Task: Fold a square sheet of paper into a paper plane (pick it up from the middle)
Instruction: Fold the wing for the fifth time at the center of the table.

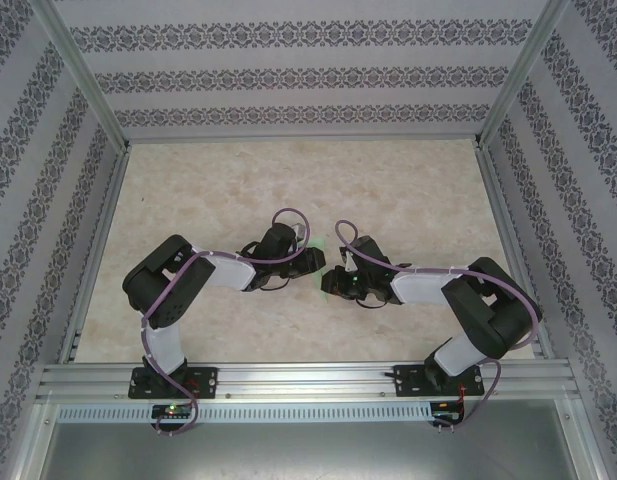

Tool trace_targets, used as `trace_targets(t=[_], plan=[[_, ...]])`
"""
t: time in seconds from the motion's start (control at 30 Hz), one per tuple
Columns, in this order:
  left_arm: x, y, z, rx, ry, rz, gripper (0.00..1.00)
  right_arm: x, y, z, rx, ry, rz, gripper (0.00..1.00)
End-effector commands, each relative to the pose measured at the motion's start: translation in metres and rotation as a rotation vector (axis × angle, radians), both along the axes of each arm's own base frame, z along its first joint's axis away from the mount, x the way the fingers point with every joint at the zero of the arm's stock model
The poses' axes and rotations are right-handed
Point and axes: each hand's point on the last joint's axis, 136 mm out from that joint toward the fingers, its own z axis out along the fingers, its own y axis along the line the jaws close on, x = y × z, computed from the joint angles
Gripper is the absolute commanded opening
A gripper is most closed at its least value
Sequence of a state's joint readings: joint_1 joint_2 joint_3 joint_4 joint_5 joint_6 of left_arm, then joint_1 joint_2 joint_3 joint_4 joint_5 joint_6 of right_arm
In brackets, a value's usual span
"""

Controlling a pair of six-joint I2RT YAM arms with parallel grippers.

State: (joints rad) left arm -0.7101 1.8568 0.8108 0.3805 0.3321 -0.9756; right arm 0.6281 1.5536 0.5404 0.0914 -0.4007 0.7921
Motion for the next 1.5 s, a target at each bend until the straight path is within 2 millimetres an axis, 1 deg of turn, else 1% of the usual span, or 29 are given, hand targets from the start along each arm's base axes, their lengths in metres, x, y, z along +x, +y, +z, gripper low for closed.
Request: trace_targets(t=[0.0,0.07,0.1,0.17,0.23,0.27,0.37,0.4,0.43,0.47,0.5,0.53,0.63,0.7,0.77,0.83,0.97,1.07,1.23,1.33,1.47], plan=[[-0.004,-0.007,-0.001,0.006,0.004,-0.028,0.40,-0.025,-0.018,-0.029,-0.141,0.083,0.028,0.23],[-0.003,-0.007,-0.001,0.007,0.005,-0.026,0.39,-0.023,-0.024,-0.026,-0.174,0.063,0.016,0.26],[-0.004,-0.006,-0.002,0.010,0.007,-0.026,0.39,-0.020,-0.024,-0.019,-0.159,0.039,0.005,0.26],[-0.004,-0.006,-0.002,0.011,0.009,-0.026,0.39,-0.013,-0.022,0.001,-0.097,0.005,-0.020,0.30],[-0.004,-0.006,-0.002,0.012,0.008,-0.030,0.39,-0.004,-0.019,0.025,-0.034,-0.047,-0.044,0.30],[-0.004,-0.006,-0.002,0.012,0.008,-0.029,0.39,-0.002,-0.019,0.032,-0.021,-0.063,-0.056,0.30],[-0.004,-0.007,-0.002,0.010,0.008,-0.030,0.39,0.006,-0.011,0.058,0.054,-0.122,-0.062,0.20],[-0.004,-0.007,-0.002,0.012,0.008,-0.030,0.39,0.008,-0.008,0.062,0.073,-0.126,-0.061,0.13],[-0.004,-0.007,-0.002,0.012,0.008,-0.031,0.39,0.009,-0.004,0.063,0.092,-0.122,-0.052,0.10],[-0.003,-0.007,-0.002,0.012,0.007,-0.030,0.39,0.009,0.000,0.062,0.103,-0.109,-0.045,0.06],[-0.003,-0.007,-0.001,0.012,0.005,-0.030,0.39,0.011,0.005,0.062,0.117,-0.100,-0.040,0.00],[-0.004,-0.007,-0.002,0.014,0.007,-0.032,0.39,0.011,0.011,0.060,0.138,-0.093,-0.030,0.00],[-0.004,-0.008,-0.002,0.012,0.009,-0.033,0.39,0.014,0.021,0.055,0.163,-0.070,-0.021,0.00],[-0.004,-0.008,-0.001,0.013,0.007,-0.036,0.39,0.016,0.029,0.057,0.185,-0.072,-0.018,0.00],[-0.004,-0.007,-0.001,0.015,0.007,-0.034,0.39,0.016,0.033,0.055,0.164,-0.069,-0.008,0.00],[-0.003,-0.007,-0.001,0.015,0.008,-0.034,0.39,0.019,0.029,0.045,0.099,-0.067,-0.016,0.00],[-0.004,-0.008,-0.002,0.014,0.009,-0.039,0.39,0.025,0.022,0.030,0.101,-0.050,-0.056,0.00],[-0.004,-0.008,-0.002,0.016,0.009,-0.040,0.39,0.026,0.021,0.022,0.092,-0.025,-0.052,0.00],[-0.004,-0.008,-0.003,0.017,0.011,-0.041,0.39,0.023,0.015,0.016,0.078,-0.024,-0.060,0.01],[-0.004,-0.009,-0.004,0.018,0.012,-0.043,0.39,0.022,0.016,0.020,0.100,-0.032,-0.053,0.01],[-0.004,-0.008,-0.005,0.023,0.014,-0.041,0.39,0.019,0.003,0.010,0.036,-0.019,-0.066,0.01]])
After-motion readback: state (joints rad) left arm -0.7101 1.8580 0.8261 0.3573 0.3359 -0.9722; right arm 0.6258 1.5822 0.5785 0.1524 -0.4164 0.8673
